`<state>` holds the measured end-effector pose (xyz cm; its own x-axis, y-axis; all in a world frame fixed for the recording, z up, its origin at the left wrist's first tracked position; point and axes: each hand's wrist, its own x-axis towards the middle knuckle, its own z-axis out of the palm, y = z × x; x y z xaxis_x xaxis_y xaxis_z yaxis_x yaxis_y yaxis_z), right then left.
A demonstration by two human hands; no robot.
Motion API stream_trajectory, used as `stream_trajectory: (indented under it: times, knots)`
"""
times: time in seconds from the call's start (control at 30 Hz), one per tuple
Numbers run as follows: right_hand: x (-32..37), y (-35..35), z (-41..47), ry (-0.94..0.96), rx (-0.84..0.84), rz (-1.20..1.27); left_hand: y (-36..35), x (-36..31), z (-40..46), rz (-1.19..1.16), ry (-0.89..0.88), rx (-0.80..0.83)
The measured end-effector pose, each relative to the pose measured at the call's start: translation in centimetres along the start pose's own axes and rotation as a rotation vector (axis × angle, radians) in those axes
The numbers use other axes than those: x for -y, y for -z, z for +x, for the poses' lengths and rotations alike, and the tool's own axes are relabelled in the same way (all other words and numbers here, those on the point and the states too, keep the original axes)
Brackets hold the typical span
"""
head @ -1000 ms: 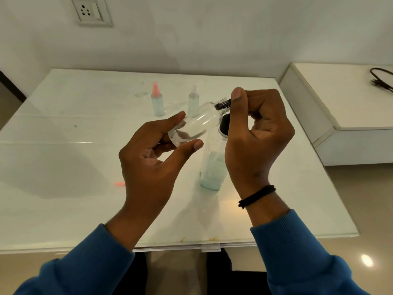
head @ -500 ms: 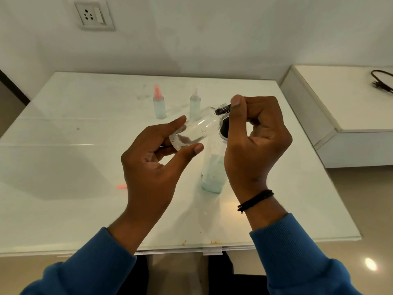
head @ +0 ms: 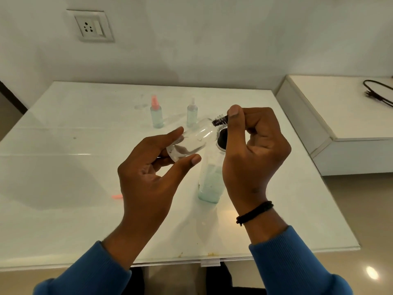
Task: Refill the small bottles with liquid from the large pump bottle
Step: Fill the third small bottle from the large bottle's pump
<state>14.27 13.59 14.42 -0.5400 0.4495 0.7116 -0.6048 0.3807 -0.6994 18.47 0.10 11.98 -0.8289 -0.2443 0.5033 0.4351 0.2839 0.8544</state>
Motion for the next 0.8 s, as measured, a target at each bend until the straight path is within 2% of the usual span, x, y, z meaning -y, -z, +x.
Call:
stream_trajectory:
  times: [0.8]
  knots:
    - [-0.01, -0.03, -0.17, -0.003, 0.021, -0.002, 0.23, -0.15, 0.02, 0.001, 0.000, 0.003]
